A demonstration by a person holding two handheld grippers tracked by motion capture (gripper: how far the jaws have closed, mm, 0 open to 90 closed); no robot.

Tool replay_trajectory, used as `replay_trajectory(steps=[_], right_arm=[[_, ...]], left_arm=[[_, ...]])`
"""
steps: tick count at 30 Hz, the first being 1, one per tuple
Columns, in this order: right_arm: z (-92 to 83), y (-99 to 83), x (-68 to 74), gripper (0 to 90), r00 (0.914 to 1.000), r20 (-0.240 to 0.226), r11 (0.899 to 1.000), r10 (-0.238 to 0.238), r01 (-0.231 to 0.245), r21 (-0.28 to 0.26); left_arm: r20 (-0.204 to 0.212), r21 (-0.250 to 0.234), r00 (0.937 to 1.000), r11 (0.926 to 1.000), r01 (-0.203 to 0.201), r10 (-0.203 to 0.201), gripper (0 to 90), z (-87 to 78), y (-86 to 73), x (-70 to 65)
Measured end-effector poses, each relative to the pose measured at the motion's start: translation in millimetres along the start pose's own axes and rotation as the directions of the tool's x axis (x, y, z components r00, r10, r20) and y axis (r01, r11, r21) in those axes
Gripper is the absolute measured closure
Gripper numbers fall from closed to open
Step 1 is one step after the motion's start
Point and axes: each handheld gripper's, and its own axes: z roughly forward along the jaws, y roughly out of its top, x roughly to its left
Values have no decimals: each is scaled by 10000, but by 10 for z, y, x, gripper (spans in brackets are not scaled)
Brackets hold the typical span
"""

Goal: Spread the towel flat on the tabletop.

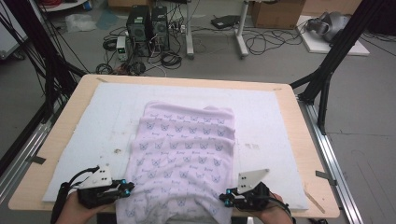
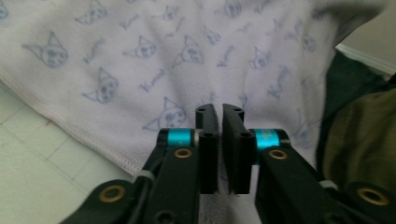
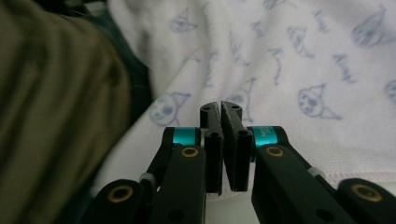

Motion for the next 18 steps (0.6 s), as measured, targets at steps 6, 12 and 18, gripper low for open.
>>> replay_trajectory(steps=[6, 12, 18], right_arm=[[-51, 62, -118, 587, 9970, 765, 9989, 76, -40, -461], [317, 97, -506, 607, 9937, 1094, 9991, 252, -286, 301], [350, 95, -526, 877, 9953, 911, 9987, 342, -374, 333]], left_arm=[[-120, 189, 9996, 9995, -266, 268, 564, 184, 29, 78], [274, 720, 9993, 9971, -263, 244, 677, 467, 60, 206], [110, 584, 9999, 9983, -92, 86, 873, 432, 27, 173]])
